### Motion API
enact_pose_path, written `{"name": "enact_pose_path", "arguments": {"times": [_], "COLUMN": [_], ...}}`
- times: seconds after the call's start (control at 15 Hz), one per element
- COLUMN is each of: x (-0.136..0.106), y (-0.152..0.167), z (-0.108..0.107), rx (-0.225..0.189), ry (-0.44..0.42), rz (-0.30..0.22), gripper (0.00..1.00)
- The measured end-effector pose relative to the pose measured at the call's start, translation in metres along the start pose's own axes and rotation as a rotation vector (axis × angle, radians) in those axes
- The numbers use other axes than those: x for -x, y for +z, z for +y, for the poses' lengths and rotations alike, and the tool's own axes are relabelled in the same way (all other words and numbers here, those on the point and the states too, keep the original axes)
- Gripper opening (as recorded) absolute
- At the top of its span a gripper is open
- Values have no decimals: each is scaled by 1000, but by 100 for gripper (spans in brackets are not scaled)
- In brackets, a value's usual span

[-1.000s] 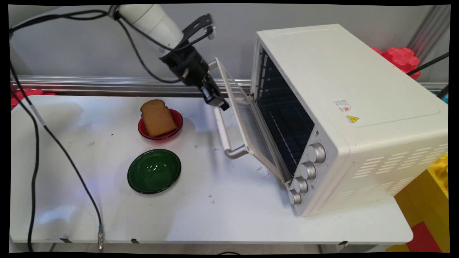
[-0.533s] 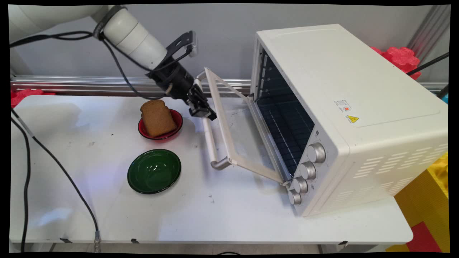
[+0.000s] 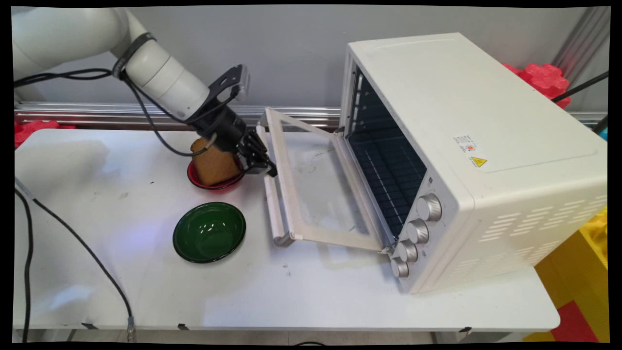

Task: Open the oven

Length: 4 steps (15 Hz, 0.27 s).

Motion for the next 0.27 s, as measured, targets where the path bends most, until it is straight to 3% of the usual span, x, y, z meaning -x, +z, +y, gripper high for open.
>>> {"name": "enact_pose_path", "arguments": {"times": [0.27], "x": [19], "y": [2], "z": [3], "rx": [4], "ry": [6], "rz": [7], "gripper": [0]}}
